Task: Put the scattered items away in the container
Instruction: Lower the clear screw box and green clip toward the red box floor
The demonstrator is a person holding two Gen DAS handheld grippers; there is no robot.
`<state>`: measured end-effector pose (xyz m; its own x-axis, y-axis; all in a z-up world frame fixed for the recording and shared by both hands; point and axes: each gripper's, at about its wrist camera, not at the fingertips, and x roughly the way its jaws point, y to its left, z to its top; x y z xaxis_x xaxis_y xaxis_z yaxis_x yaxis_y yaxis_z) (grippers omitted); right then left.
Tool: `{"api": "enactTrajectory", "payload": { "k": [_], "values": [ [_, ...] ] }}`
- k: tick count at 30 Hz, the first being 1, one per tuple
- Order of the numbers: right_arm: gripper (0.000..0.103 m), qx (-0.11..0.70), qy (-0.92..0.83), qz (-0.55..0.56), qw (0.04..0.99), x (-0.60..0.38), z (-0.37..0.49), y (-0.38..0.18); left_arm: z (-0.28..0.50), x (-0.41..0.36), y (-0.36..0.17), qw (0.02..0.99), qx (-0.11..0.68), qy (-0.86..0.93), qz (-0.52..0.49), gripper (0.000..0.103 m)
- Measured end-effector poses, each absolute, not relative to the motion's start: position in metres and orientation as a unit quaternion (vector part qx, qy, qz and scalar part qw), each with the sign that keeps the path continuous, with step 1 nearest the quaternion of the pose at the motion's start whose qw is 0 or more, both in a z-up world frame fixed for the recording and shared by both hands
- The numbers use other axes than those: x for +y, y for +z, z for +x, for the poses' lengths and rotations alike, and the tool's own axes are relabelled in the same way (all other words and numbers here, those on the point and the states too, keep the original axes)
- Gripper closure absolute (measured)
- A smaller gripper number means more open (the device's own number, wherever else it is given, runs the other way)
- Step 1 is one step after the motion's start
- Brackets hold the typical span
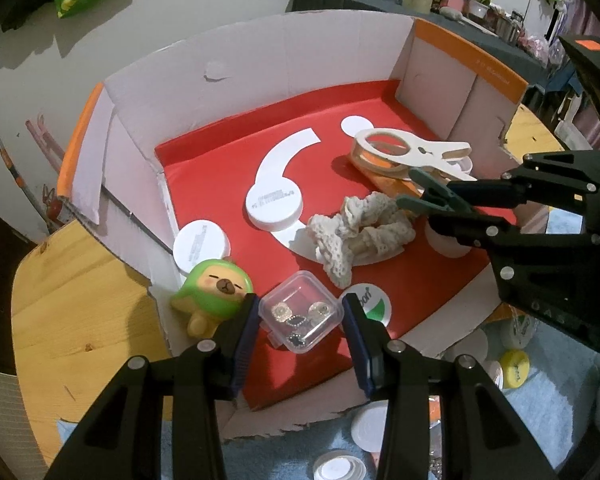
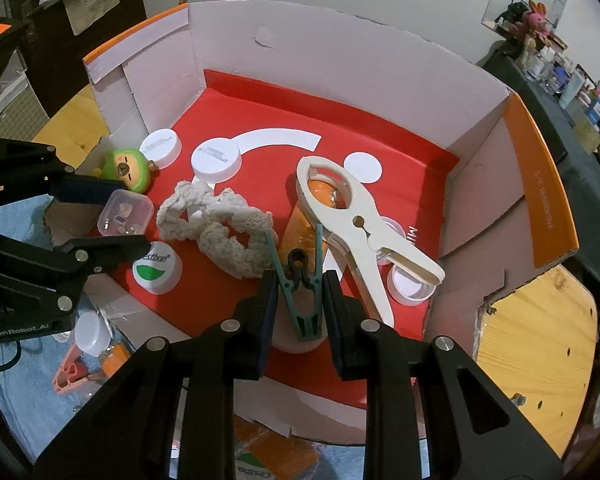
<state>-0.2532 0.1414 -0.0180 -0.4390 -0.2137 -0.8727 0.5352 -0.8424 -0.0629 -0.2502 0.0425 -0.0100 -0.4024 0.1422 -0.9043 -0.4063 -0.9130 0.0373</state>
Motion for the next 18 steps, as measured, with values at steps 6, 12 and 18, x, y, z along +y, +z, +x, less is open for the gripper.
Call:
{"api": "enactTrajectory", "payload": {
  "k": [6, 12, 18],
  "values": [
    [0.081, 0.168, -0.831, 0.479, 0.226, 0.1414, -0.2537, -0.0180, -0.2514, 0.0412, -0.0084, 0.168, 0.118, 0.825, -0.527, 0.058],
    [0.081, 0.169, -0.831, 0.479, 0.227, 0.1407, -0.2535, -0.0191, -0.2516, 0.0393, -0.0106, 0.184, 0.100, 0.816, -0.539, 0.058],
    [0.081, 0.168, -0.831, 0.479, 0.228, 0.1395, -0.2538, -0.0199, -0.2510, 0.0368, -0.0118, 0.173, 0.109, 0.817, -0.540, 0.059]
  ]
}}
